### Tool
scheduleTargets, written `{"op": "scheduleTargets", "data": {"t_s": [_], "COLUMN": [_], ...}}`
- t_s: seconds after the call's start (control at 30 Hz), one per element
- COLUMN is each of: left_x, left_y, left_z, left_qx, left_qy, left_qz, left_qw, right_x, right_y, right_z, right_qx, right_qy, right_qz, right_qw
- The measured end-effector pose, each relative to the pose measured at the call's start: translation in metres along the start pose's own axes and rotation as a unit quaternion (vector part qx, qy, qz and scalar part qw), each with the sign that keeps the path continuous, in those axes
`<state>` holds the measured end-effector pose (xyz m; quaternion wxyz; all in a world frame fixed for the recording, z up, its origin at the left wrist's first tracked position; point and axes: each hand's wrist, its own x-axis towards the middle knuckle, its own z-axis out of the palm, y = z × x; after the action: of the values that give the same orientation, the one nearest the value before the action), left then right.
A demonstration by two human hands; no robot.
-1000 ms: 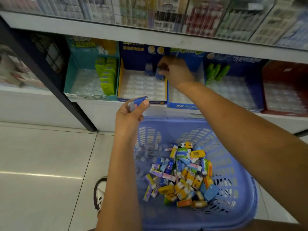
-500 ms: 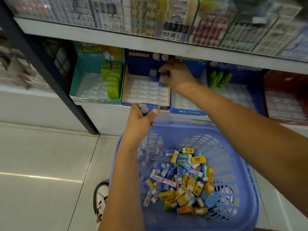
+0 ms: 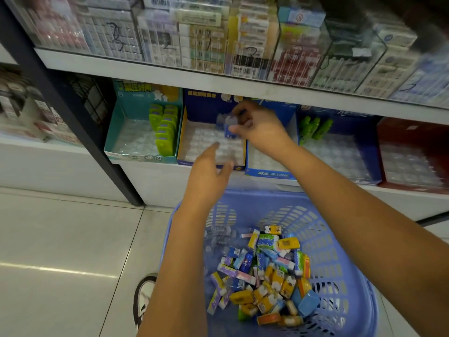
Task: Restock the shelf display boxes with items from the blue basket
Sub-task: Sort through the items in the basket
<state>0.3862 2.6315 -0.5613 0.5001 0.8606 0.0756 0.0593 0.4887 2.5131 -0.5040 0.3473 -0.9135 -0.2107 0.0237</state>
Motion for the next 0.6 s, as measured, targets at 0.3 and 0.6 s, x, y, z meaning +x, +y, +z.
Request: {"op": "scheduleTargets", "data": {"t_s": [0.3,0.6], "left_x": [-0.001,0.001], "left_y": [-0.02,-0.024], "left_z": [0.013,0.013], "left_qx": [0.185,0.175], "left_qy": [-0.047,-0.051], "left_qz": [0.047,0.051], "left_qw": [0.98,0.982], "right_x": [0.041,0.046], "right_y": [0.023,0.033], "right_z": [0.036,0.049], "right_qx": [-0.066,-0.185], "right_qy": [0.054,0.097], "right_qz": [-0.028,-0.062], "right_qw": [0.996,0.976]}}
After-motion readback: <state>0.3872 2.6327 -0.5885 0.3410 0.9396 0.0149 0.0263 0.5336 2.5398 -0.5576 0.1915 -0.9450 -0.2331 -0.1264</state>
